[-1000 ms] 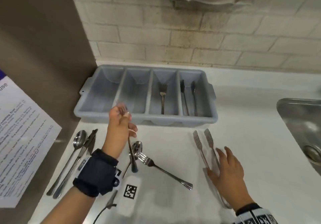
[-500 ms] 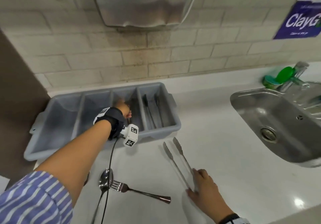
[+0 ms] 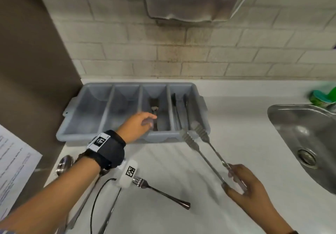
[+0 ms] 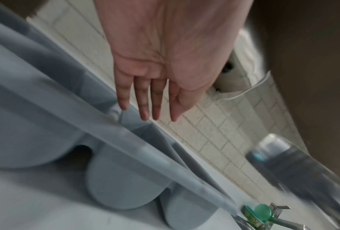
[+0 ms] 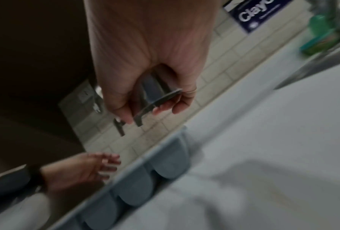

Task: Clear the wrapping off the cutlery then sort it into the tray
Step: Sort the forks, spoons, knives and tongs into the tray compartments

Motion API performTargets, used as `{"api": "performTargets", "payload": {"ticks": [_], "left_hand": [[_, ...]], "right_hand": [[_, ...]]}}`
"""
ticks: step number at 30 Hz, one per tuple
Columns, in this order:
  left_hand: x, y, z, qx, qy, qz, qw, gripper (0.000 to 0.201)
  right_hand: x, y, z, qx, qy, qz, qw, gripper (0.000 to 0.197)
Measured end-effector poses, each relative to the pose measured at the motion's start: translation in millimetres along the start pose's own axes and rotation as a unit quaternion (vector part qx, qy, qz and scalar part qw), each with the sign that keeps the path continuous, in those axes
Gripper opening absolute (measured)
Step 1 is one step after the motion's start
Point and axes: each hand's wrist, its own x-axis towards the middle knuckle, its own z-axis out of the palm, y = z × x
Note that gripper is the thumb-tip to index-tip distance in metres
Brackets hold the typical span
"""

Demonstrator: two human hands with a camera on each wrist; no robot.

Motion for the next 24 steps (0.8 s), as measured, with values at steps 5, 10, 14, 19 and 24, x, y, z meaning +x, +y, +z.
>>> {"api": "performTargets", "payload": {"ticks": [5,10,14,19,24], "left_hand": [[-105,-28,-7,0.019,0.006,-0.01,1.0,0.035],[-176,-55,10,0.035,0.044,-0.063,0.996,0.037],[-208,-73,28,0.044,0.07,-0.139,0.987,0.035],[-226,-73,42,0.033,0.054,-0.215,0.975,0.021],[-224,-77,50,0.06,0.057,-0.264,0.961,0.021]], "right_hand": [[111,-48,19,0.075,0.048,0.003,0.996,0.039],[212,-43,57,0.01,0.019,0.084,0.996,0.036],[244,-22,88,-0.086,-0.038,0.159,0.983,0.036],[242,-17,108,-0.151,-0.068,0.149,0.975,0.037],[207,-46,108,-0.195,0.056,-0.029,0.979,0.04]]}}
